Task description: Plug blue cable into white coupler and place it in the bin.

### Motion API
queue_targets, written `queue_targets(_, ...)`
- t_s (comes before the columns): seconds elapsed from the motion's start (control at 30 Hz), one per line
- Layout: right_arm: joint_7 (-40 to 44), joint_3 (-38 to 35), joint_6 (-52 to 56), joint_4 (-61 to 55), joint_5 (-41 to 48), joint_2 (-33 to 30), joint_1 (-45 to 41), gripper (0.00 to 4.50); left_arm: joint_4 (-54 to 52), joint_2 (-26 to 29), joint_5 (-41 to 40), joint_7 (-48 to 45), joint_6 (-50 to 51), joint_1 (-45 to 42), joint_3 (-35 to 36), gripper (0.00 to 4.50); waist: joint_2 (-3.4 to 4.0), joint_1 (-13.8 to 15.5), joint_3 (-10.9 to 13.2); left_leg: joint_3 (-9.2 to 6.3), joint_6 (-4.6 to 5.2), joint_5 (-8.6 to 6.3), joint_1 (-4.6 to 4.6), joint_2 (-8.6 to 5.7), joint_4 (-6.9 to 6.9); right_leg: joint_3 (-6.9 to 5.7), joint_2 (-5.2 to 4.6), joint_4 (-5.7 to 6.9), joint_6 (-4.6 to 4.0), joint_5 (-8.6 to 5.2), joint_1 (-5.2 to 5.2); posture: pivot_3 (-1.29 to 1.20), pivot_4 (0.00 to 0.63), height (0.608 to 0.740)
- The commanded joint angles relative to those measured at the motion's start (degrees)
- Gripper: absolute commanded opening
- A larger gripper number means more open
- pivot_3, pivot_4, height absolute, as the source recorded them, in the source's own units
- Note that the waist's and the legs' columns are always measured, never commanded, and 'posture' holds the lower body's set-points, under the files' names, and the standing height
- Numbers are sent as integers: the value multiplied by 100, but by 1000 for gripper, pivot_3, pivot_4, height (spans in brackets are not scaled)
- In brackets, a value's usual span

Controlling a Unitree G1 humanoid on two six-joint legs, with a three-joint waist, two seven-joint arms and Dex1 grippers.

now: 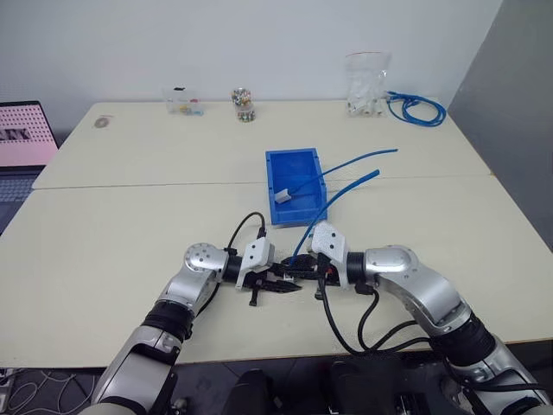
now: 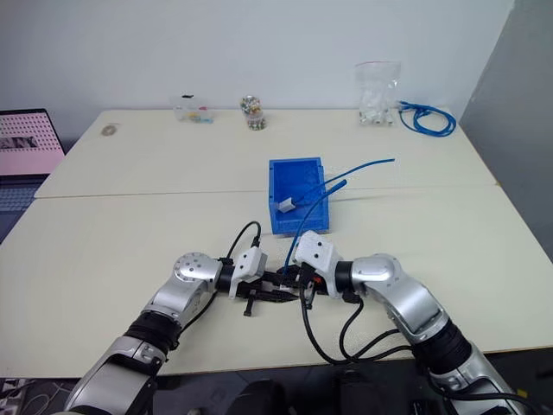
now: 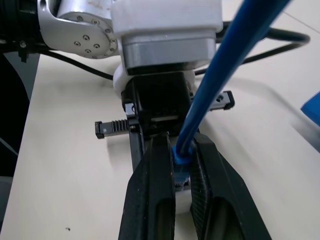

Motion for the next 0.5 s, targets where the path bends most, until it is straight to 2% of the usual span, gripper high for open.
queue_targets(0.03,122,163,-11,78,-211,-64,45,141,74,97,258,-11,170,251,-133,812,0,-1,-14,0,0,0,1,0,-1,0,1,0,0,0,0,0,150,740)
queue_targets(0.23,152,289,-310,592,-513,81,-76,141,37,62,264,78,189,268,-121,812,-1,-6,-56,2,0,0,9,1,-4,3,2,0,0,-1,4,0,150,740)
queue_targets(0.5,773,568,-1046,995,-892,-29,-270,141,-83,72,253,122,232,371,-97,812,-1,-14,-73,2,1,-1,24,5,-6,4,9,1,0,-3,15,0,150,740)
